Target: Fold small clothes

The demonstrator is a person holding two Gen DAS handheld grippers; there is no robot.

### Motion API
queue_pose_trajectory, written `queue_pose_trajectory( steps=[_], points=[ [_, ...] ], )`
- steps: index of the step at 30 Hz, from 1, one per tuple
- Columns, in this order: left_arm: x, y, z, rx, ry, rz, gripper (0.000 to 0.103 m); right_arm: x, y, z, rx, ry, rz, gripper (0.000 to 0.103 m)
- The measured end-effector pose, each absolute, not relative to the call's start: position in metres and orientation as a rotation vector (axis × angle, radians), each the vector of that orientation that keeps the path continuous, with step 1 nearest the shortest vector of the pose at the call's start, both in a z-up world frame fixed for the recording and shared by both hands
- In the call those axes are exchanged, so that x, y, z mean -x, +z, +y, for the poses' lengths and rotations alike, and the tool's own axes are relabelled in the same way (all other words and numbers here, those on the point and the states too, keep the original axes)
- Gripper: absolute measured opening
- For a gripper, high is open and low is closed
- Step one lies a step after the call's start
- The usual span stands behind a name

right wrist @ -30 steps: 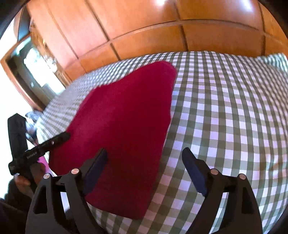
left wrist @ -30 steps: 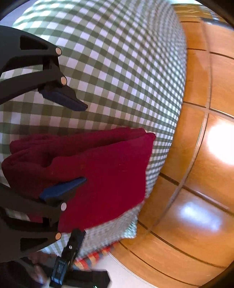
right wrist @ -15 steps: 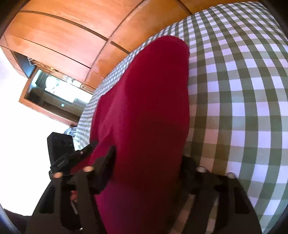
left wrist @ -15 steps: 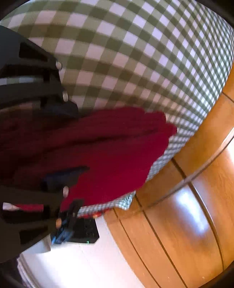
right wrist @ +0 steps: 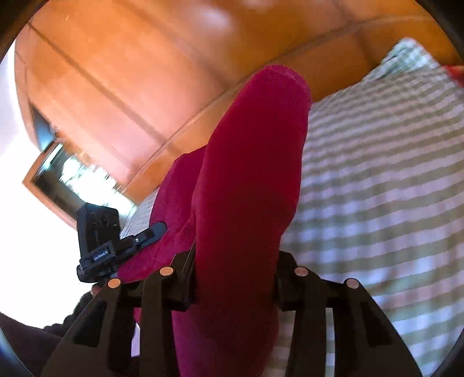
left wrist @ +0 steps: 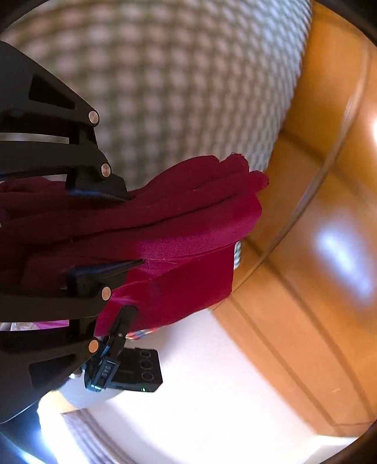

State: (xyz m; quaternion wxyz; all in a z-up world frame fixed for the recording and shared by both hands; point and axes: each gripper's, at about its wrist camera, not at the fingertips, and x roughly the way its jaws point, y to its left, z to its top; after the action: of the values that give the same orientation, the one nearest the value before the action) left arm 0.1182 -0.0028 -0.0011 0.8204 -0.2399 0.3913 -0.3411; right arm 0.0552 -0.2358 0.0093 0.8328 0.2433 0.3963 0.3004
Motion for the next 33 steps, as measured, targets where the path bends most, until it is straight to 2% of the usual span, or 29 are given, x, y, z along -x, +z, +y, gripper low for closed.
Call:
queue_pose_trajectory(
  steps=[7,10,12,14,18,20,21,23,28,33],
  points=[
    [-0.184,0.007,-0.147,0.310,-0.785,0.886,0.033,-0.068,-0.002,-0.335,-0.516,0.338,0.810,0.039],
    [-0.205,-0.012,-0.205,0.135,-0.708,0.947,0.033,-0.071,-0.031,-0.362,-0.530,0.206,0.848,0.040],
    [-0.213,-0.038,-0.233,-0.028,-0.613,0.994,0.040,-0.069,-0.057,-0.368,-0.546,0.151,0.894,0.045],
    [-0.211,-0.046,-0.236,-0.061,-0.573,0.946,0.062,-0.064,-0.067,-0.365,-0.547,0.123,0.874,0.051],
    [-0.208,-0.043,-0.215,0.000,-0.548,0.937,0.068,-0.057,-0.059,-0.363,-0.540,0.071,0.865,0.074],
    [-0.194,-0.033,-0.205,-0.026,-0.527,0.888,0.069,-0.053,-0.047,-0.358,-0.485,0.044,0.848,0.076],
    [-0.190,-0.027,-0.207,-0.056,-0.504,0.859,0.072,-0.052,-0.039,-0.352,-0.448,0.014,0.835,0.081],
    [-0.167,-0.016,-0.195,-0.095,-0.475,0.814,0.080,-0.041,-0.027,-0.343,-0.410,-0.016,0.814,0.085],
    [-0.125,0.007,-0.178,-0.119,-0.410,0.728,0.091,-0.012,-0.009,-0.314,-0.332,-0.097,0.756,0.095],
    [-0.092,0.017,-0.159,-0.058,-0.353,0.720,0.092,0.018,0.001,-0.282,-0.285,-0.137,0.726,0.100]
  ],
)
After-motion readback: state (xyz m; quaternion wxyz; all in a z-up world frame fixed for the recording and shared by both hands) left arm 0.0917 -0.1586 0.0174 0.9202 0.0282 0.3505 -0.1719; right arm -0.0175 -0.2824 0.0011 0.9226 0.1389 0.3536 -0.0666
